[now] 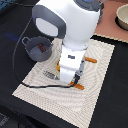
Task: Interact with the objects in diverse but meaningful ways.
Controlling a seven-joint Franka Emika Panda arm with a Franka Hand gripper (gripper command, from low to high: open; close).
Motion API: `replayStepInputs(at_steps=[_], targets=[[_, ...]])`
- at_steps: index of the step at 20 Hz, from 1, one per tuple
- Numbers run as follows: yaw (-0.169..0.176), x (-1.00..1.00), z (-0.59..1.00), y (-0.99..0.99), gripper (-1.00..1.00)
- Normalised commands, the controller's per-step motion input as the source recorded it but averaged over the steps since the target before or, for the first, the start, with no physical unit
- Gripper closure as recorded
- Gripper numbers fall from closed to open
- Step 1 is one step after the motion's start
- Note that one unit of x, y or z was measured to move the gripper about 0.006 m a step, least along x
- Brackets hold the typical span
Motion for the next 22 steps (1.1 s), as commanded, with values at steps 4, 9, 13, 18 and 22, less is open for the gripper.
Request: replayStepInputs(at_steps=[4, 9, 13, 18, 22], targets=[[0.0, -0.12, -0.12, -0.3, 1.0], [-0.002, 0.31, 0.66, -0.11, 1.0], [-0.027, 0.48, 1.0, -0.02, 1.0], [-0.043, 0.49, 1.0, -0.05, 1.0], [-0.022, 0.2, 0.89, -0.45, 1.0]])
